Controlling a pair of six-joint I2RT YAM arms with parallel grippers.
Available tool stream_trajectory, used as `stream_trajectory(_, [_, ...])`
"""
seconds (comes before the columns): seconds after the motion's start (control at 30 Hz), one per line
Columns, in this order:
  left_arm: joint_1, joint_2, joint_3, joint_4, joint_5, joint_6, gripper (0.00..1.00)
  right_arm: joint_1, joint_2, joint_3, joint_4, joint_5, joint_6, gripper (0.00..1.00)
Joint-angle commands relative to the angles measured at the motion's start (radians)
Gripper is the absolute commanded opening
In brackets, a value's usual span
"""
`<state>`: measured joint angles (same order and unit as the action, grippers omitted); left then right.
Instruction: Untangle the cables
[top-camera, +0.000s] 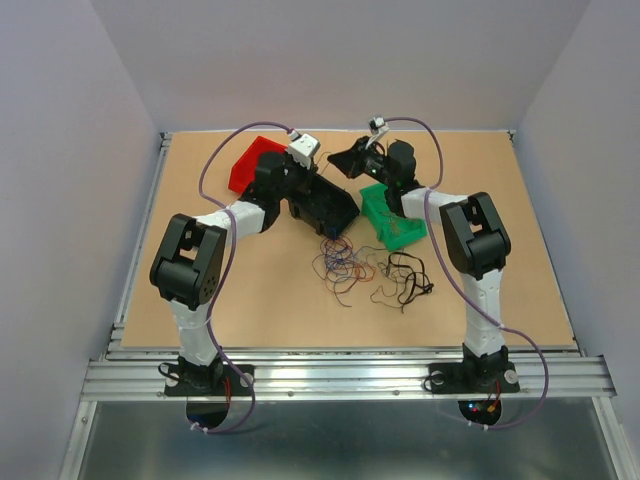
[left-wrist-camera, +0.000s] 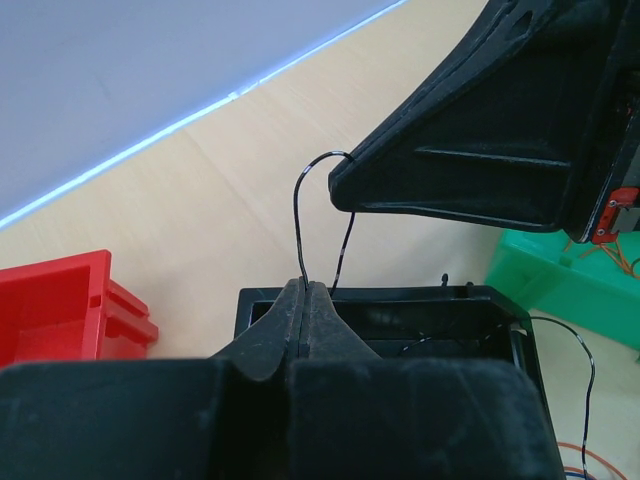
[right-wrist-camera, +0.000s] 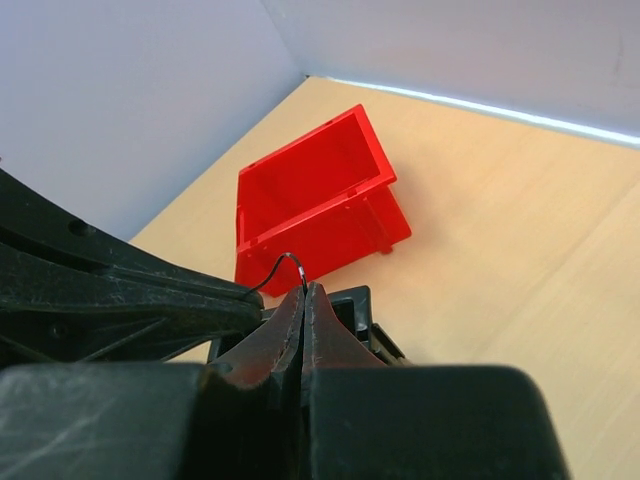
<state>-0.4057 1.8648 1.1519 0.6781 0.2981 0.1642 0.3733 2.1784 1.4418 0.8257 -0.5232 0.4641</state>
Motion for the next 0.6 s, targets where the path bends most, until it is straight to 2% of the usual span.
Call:
stream_trajectory(0.0, [-0.002,-0.024,0.023,0.018,-0.014,0.012,0.0,-0.005,-0.045,0.048,0.022,-0.021,-0.044,0.0])
stream_trajectory(0.2, [-0.004,0.013,0.058,-0.023,-0.057,0.024,0.0,0.006,-0.025,-0.026,0.128,-0.072,-0.074,0.0])
stream_trajectory(0.43, [-0.007,0.033,0.094,-0.104,0.036,0.075,0.0,0.033,-0.081,-0.187,0.144,-0.029,-0.173,0.01])
stream_trajectory(0.57, [-0.01,0.063,0.149,-0.204,0.039,0.097,0.0,0.049,-0.101,-0.248,0.139,-0.014,-0.216,0.01])
